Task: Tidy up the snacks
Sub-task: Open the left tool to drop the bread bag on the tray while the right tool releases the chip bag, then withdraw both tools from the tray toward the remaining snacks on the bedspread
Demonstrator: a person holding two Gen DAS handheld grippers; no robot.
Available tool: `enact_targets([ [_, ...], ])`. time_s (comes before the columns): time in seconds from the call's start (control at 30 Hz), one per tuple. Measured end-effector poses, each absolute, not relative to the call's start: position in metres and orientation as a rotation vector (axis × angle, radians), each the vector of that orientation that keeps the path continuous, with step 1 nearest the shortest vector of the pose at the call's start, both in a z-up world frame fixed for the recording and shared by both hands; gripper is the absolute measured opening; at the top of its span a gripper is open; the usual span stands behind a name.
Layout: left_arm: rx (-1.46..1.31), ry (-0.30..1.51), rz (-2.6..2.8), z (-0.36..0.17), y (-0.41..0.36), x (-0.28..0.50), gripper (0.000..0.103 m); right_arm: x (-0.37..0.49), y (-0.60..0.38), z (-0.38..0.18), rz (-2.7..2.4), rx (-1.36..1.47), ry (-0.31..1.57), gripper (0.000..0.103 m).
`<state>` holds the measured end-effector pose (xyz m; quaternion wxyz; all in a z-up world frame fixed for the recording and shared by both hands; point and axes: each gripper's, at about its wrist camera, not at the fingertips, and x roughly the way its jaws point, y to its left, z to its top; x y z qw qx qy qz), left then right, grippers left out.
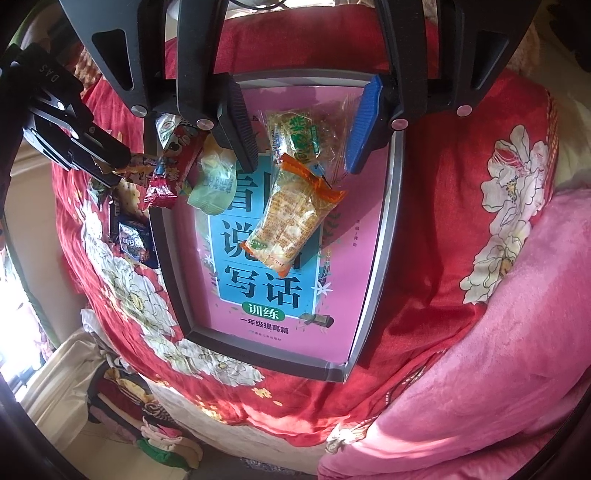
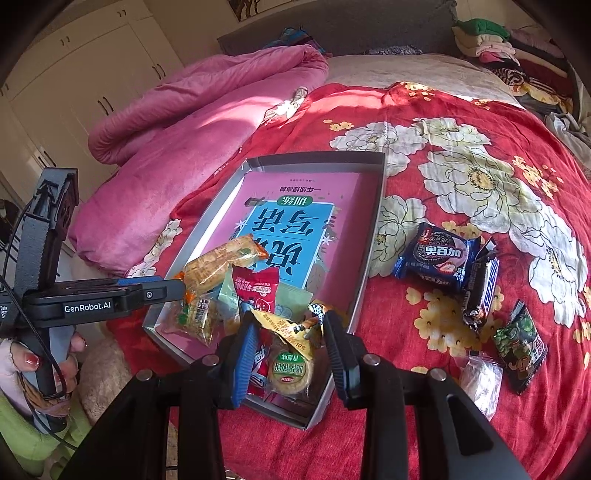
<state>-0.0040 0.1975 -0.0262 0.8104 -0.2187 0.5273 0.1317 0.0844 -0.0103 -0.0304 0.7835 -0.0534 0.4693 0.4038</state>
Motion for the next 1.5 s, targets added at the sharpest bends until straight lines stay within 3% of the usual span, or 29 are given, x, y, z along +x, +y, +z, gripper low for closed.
enact_targets([
  [0.13,-0.448,1.116,0.288,-0.023,0.195,-0.004,0.059,0.084,-0.012,-0.027,0.869,-0.118,0.998,0.042],
  [0.6,-0.45,1.055,0.296,-0.006,0.192,-0.009,0.074,0.08,-0.021,-0.015,0.847,-0.123,0.94,0.046],
  [1.5,-0.37,1.02,0.224,0.023,0.153,0.007,0.075,0.097,-0.076,0.011,0.752,-0.027,0.841,0.054],
])
